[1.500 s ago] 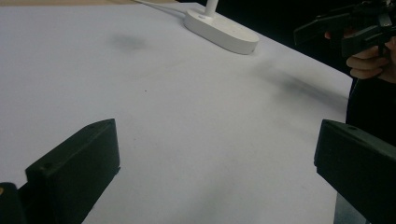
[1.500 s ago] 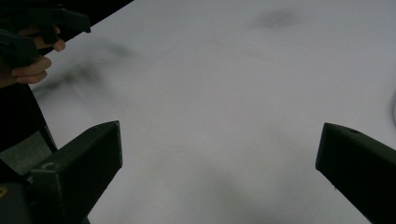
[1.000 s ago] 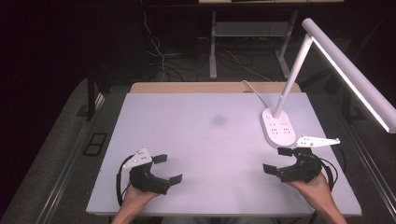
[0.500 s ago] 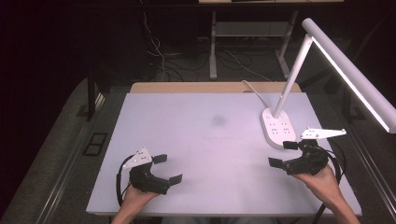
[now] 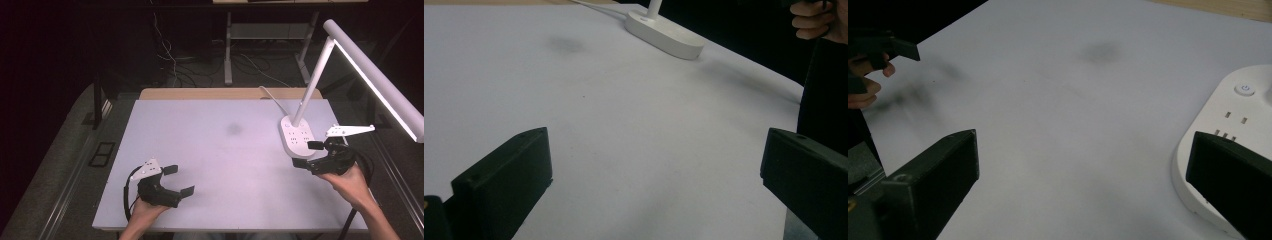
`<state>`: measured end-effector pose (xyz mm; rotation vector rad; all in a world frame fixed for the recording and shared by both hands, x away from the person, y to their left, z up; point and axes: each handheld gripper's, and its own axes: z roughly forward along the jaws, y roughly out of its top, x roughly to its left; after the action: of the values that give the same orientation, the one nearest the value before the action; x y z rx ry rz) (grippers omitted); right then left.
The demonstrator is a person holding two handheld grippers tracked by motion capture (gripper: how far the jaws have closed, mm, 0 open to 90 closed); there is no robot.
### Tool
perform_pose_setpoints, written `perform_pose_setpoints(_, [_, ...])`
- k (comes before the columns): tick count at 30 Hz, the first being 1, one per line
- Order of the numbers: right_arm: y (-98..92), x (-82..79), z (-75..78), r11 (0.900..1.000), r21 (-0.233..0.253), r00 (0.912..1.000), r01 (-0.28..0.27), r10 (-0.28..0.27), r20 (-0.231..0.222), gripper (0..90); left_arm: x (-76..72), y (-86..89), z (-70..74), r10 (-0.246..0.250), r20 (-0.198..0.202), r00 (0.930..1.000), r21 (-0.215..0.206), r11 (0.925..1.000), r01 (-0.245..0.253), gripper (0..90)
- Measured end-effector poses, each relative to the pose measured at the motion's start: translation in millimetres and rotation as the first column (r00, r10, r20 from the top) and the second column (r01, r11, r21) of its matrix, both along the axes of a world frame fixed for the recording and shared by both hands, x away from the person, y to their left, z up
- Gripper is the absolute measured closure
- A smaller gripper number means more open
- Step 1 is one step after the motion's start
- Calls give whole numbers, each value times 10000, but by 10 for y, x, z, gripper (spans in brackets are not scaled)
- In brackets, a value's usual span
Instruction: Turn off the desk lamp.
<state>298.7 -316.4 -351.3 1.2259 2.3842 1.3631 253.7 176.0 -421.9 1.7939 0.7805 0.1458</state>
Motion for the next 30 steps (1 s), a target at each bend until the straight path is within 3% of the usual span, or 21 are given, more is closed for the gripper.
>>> perform_pose_setpoints(21, [-214, 320, 37, 9988, -457, 9996, 162, -173, -238, 6, 1, 0, -1, 19, -17, 10000, 4, 10000, -19, 0])
perform_pose_setpoints(23, [-248, 354, 28, 9992, -405, 9996, 70, -81, -261, 59, 1, -4, -2, 22, -27, 10000, -16, 10000, -22, 0])
perform_pose_setpoints(27, [-293, 410, 8, 9987, -430, 9993, 260, -271, -257, 60, 0, -7, -2, 2, -24, 10000, -1, 10000, -2, 0])
perform_pose_setpoints(30, [-351, 494, -18, 9984, -475, 9988, 294, -312, -373, 132, 1, -2, -1, 19, -22, 10000, -14, 10000, -19, 0])
